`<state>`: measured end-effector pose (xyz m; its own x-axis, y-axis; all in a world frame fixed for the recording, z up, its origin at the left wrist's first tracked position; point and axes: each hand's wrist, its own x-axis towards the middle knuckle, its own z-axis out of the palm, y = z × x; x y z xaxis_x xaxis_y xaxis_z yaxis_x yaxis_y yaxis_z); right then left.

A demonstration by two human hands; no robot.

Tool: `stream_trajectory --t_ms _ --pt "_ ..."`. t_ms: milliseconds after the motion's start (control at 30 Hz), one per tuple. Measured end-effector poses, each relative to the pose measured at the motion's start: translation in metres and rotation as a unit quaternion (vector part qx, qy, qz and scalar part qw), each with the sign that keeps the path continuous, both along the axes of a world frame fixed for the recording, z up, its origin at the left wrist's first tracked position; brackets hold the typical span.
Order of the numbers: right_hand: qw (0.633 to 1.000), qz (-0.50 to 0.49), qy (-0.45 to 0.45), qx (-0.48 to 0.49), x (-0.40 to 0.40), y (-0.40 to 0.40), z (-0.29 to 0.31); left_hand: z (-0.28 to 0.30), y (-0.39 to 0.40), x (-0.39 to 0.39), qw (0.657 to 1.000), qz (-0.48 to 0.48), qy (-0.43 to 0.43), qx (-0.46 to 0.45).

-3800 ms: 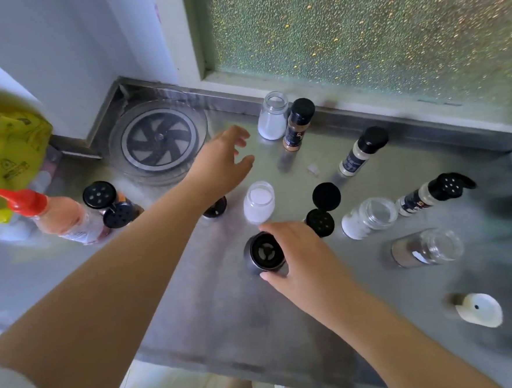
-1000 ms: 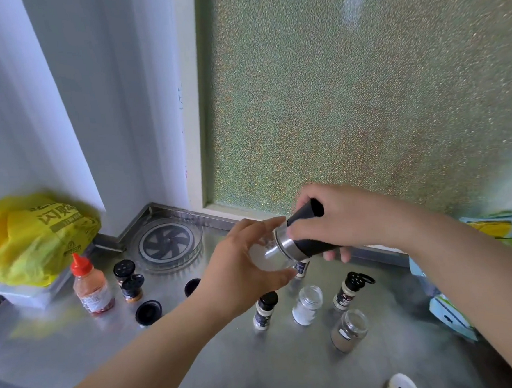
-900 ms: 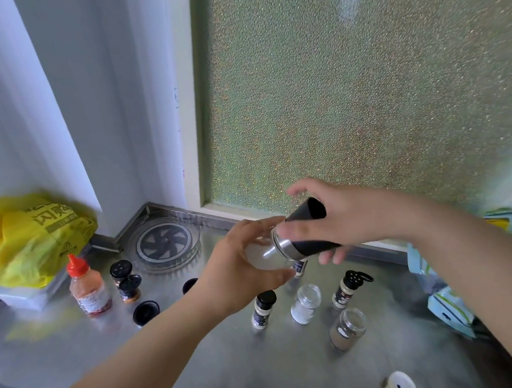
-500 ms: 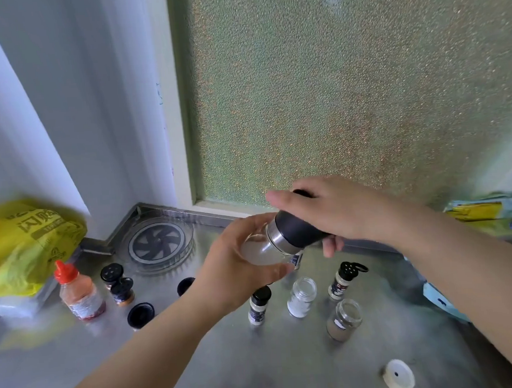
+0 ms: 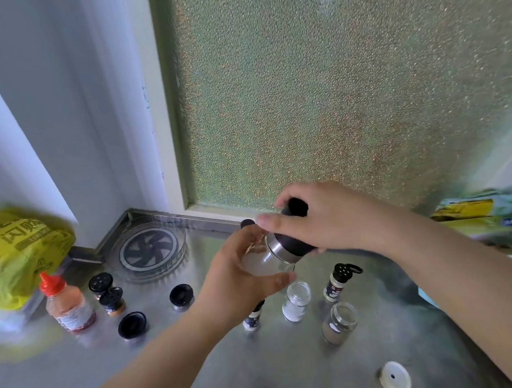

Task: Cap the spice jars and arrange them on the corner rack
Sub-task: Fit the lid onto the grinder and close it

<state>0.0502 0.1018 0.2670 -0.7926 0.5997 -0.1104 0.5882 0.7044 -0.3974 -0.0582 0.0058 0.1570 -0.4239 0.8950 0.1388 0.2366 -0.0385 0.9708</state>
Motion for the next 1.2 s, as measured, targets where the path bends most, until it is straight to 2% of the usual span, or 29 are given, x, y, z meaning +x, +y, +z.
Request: stream_trajectory --t_ms 100,200,300,400,467,500,600,667,733,800,900,967,1033,1133,1200 --pt "0.993 0.024 -0.027 -0.116 0.009 0.015 0.011 0.0 0.001 -0.003 0.993 -0.078 -0.08 0.024" --pt "0.969 0.088 0.04 -0.226 0.016 0.025 0.012 0.004 0.004 -0.005 0.981 -0.125 -0.143 0.049" --pt "0.978 0.07 0.099 -0.169 0.016 0.023 0.003 0.006 0.01 -0.003 0.981 -0.104 -0.154 0.058" --pt "0.981 -0.018 0.18 -0.064 0.008 0.008 -0.006 0.007 0.015 0.003 0.994 -0.015 -0.103 0.045" --pt "0.977 -0.087 0.191 0.024 0.006 0.002 -0.014 0.007 0.016 0.008 0.996 0.044 -0.066 0.037" --pt "0.979 -0.094 0.18 0.025 0.007 0.002 -0.016 0.009 0.016 0.008 0.996 0.05 -0.062 0.038" --pt "0.976 -0.036 0.168 -0.135 0.015 0.015 -0.007 0.014 0.017 0.001 0.991 -0.032 -0.121 0.057" --pt "0.958 0.019 0.175 -0.226 0.02 0.021 -0.004 0.018 0.016 -0.003 0.981 -0.098 -0.157 0.067" --pt "0.935 0.035 0.22 -0.274 0.02 0.022 -0.008 0.019 0.015 -0.001 0.976 -0.119 -0.17 0.071" --pt "0.935 0.007 0.261 -0.24 0.015 0.017 -0.016 0.02 0.016 0.003 0.982 -0.068 -0.164 0.065" --pt "0.953 -0.089 0.284 -0.062 0.002 0.004 -0.025 0.018 0.018 0.007 0.991 0.046 -0.122 0.029" --pt "0.95 -0.118 0.288 -0.031 -0.001 0.003 -0.029 0.017 0.018 0.006 0.991 0.033 -0.128 0.034" --pt "0.95 -0.075 0.282 -0.111 0.002 0.008 -0.029 0.019 0.017 0.001 0.982 -0.03 -0.177 0.052" --pt "0.91 0.017 0.28 -0.304 0.006 0.015 -0.021 0.019 0.013 -0.008 0.959 -0.114 -0.251 0.061" --pt "0.89 0.045 0.309 -0.331 0.004 0.019 -0.023 0.021 0.012 -0.008 0.954 -0.138 -0.259 0.062"
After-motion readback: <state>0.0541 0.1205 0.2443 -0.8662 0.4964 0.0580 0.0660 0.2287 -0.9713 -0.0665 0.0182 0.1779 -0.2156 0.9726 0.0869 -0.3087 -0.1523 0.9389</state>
